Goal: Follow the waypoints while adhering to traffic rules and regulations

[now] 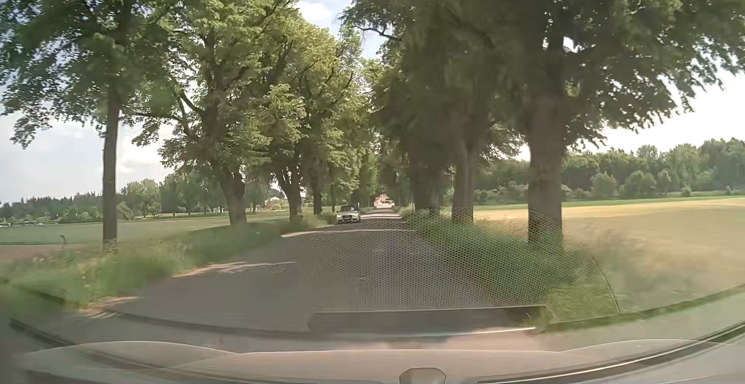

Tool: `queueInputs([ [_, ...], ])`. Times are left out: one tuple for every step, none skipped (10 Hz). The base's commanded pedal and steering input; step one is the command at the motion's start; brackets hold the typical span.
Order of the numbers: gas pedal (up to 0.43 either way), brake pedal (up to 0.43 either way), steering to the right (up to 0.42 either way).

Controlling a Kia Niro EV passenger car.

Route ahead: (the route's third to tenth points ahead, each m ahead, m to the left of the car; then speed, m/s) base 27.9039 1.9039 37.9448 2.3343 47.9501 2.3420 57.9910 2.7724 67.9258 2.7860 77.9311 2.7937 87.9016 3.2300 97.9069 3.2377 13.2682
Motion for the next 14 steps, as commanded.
queueInputs([
  [0.067,0.000,-0.003],
  [0.067,0.000,-0.008],
  [0.067,0.000,-0.010],
  [0.067,0.000,-0.009],
  [0.059,0.000,-0.008],
  [0.059,0.000,-0.008],
  [0.059,0.000,-0.007],
  [0.059,0.000,-0.006],
  [0.059,0.000,-0.008],
  [0.059,0.000,-0.008],
  [0.059,0.000,-0.010],
  [0.059,0.000,-0.011],
  [0.059,0.000,-0.011],
  [0.059,0.000,-0.012],
])
